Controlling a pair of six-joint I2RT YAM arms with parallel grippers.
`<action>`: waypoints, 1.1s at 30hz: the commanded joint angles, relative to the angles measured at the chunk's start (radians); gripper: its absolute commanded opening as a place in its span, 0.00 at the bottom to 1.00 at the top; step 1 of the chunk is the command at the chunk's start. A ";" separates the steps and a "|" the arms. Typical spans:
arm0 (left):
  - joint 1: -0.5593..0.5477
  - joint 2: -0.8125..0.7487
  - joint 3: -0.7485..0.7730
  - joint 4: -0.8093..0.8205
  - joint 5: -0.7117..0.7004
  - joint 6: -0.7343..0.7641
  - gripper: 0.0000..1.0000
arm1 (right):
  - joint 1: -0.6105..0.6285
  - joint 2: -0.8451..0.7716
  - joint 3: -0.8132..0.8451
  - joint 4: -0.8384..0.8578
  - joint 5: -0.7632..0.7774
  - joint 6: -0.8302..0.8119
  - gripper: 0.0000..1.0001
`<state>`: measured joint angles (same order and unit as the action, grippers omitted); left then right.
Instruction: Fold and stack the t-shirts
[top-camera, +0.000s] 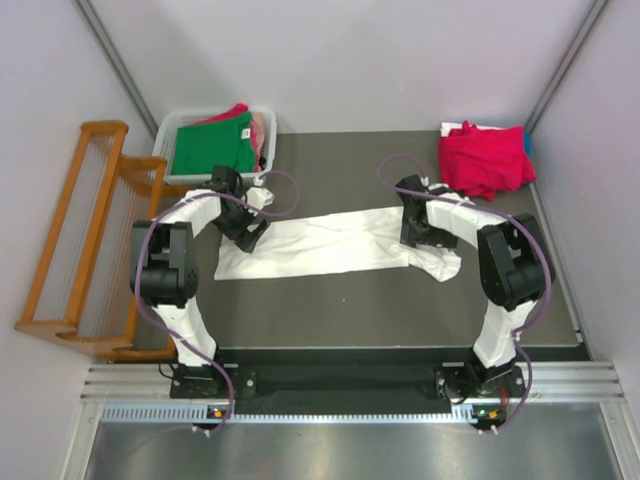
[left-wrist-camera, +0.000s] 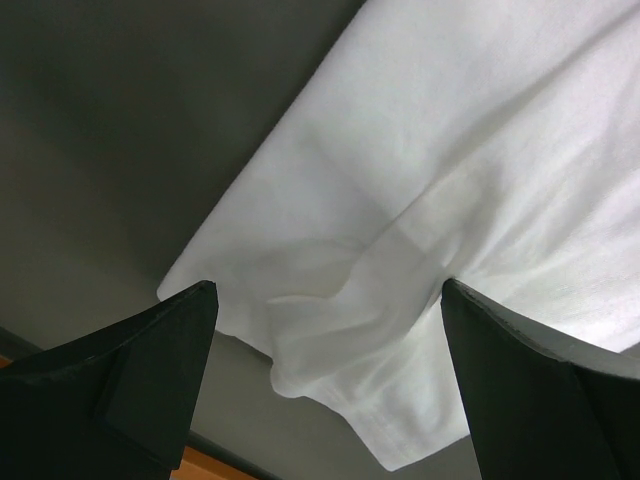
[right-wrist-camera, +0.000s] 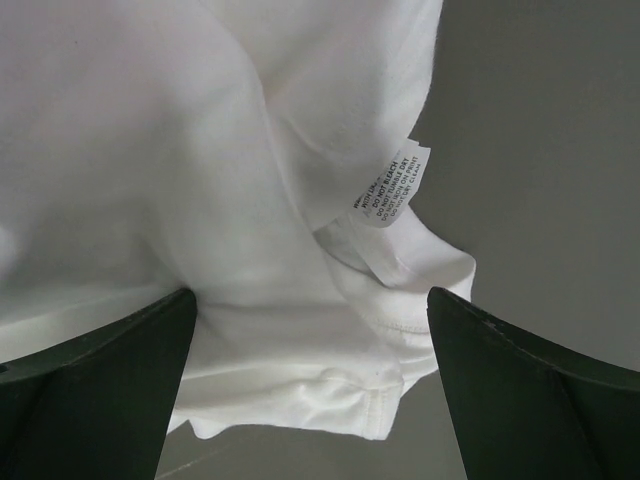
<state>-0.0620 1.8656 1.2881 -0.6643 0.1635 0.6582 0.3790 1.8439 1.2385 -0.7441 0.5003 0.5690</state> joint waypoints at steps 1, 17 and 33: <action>-0.004 -0.066 -0.018 -0.001 0.007 0.023 0.98 | -0.017 0.069 0.039 -0.021 0.057 -0.003 1.00; -0.051 -0.167 -0.100 -0.095 0.061 -0.014 0.98 | -0.026 0.216 0.260 -0.015 -0.019 -0.037 1.00; -0.041 -0.086 -0.024 0.052 0.004 -0.052 0.98 | -0.022 0.141 0.167 0.035 -0.035 -0.041 1.00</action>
<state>-0.1505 1.7584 1.1252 -0.6415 0.1387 0.6048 0.3653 1.9846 1.4319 -0.8055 0.5045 0.5079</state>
